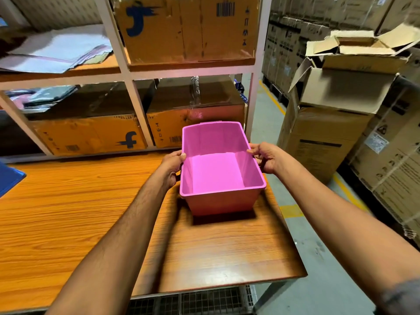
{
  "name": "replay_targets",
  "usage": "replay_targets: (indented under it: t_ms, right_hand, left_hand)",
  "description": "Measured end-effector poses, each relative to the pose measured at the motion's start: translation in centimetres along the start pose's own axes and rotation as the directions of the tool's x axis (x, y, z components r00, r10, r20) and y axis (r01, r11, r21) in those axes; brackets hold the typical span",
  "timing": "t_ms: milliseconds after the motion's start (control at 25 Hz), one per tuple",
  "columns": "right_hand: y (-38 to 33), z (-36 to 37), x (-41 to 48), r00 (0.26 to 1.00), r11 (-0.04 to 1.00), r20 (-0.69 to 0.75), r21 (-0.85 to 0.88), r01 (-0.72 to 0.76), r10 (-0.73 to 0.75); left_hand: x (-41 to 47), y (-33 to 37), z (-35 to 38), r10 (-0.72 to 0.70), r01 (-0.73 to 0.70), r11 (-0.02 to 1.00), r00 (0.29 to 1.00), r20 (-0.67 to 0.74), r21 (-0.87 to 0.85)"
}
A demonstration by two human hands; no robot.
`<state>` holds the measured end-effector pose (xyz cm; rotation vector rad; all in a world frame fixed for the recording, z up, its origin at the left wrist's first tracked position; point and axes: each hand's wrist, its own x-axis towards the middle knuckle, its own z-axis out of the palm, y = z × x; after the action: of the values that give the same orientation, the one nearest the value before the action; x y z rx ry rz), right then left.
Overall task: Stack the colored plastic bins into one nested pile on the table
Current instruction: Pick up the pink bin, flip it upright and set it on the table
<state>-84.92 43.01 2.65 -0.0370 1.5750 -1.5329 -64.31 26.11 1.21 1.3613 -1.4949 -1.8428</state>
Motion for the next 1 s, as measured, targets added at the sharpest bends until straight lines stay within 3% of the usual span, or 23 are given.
replay_targets:
  t_ms: [200,360,560,720,800,880,1000]
  right_hand:
    - [0.0,0.6,-1.0,0.996,0.996,-0.075,-0.074,0.051,-0.056]
    - [-0.1,0.9,-3.2,0.920,0.928,-0.191,-0.225,0.298,-0.341]
    - [1.7,1.3,-8.2,0.792,0.720,0.018,-0.404,0.565,-0.611]
    - [5.0,2.2,-12.9,0.682,0.551,0.232,-0.439,0.710,-0.693]
    - [7.8,3.0,-15.3,0.646,0.542,0.290,-0.367,0.756,-0.706]
    - [10.7,4.2,-17.3,0.664,0.589,0.312,-0.306,0.747,-0.680]
    - [17.2,9.7,-21.2,0.689,0.629,0.433,-0.299,0.718,-0.581]
  left_hand:
    - [-0.5,0.2,-0.1,0.026,-0.028,0.999,0.998,-0.049,-0.042]
    - [-2.9,0.4,-0.9,0.128,-0.140,0.986,0.984,-0.124,-0.087]
    - [-9.0,-1.3,-2.9,0.345,-0.371,0.924,0.912,-0.224,-0.088]
    - [-14.4,-4.8,-4.6,0.489,-0.489,0.869,0.826,-0.280,0.076]
    - [-17.3,-7.9,-5.9,0.572,-0.512,0.819,0.756,-0.318,0.258]
    - [-20.2,-10.8,-7.5,0.612,-0.484,0.784,0.709,-0.350,0.390]
    - [-24.6,-15.3,-13.9,0.596,-0.414,0.789,0.692,-0.407,0.453]
